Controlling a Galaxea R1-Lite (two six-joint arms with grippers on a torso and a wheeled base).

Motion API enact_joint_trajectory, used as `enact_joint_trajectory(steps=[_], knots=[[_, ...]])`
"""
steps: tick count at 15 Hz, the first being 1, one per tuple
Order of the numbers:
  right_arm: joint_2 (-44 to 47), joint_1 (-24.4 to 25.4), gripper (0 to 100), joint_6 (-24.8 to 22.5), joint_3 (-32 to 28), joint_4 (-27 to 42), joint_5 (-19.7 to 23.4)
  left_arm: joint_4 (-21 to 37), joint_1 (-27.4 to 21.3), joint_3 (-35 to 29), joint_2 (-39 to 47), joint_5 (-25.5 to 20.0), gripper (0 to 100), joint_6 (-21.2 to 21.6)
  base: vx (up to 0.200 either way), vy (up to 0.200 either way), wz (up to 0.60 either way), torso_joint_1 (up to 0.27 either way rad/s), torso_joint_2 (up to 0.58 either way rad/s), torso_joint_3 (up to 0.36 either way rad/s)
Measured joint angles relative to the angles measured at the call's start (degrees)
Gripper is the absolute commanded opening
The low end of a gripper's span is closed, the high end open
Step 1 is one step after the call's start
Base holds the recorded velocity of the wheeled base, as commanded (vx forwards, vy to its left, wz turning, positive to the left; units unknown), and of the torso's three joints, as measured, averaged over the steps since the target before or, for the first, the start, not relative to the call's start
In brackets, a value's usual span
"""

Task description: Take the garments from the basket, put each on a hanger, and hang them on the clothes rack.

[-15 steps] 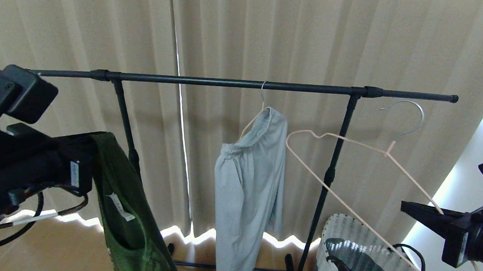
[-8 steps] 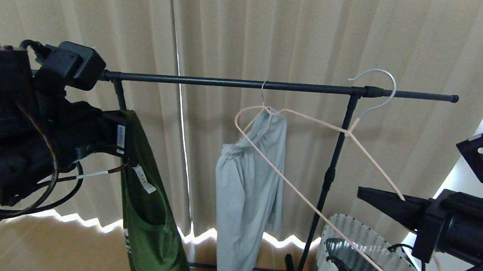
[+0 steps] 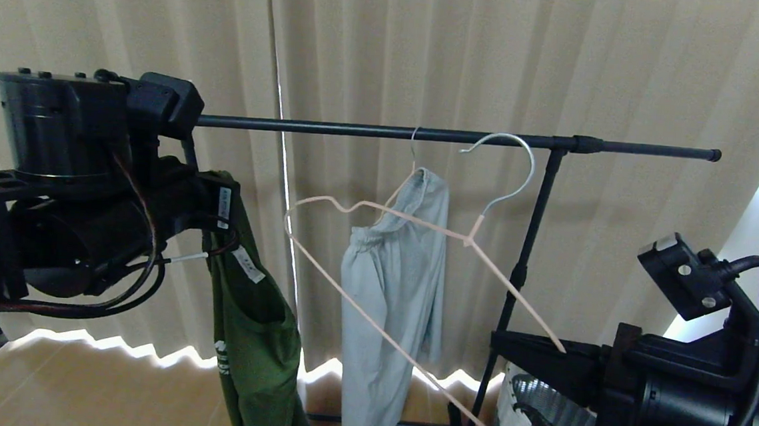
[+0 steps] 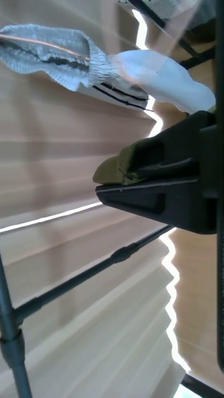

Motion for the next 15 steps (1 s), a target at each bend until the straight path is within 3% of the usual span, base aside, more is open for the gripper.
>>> enact_joint_trajectory(steps=[7, 15], knots=[[0.7, 5.0, 0, 1.1, 0.0, 0.0, 0.1, -0.7, -1.5, -0.1, 2.0, 1.5, 0, -0.3, 0.000, 0.000, 0.00, 0.000, 0.00, 0.000], [5.2, 5.5, 0, 0.8, -1.0, -5.7, -0.5, -0.7, -3.0, 0.5, 1.8, 2.1, 0, -0.3, 0.000, 0.000, 0.00, 0.000, 0.00, 0.000]])
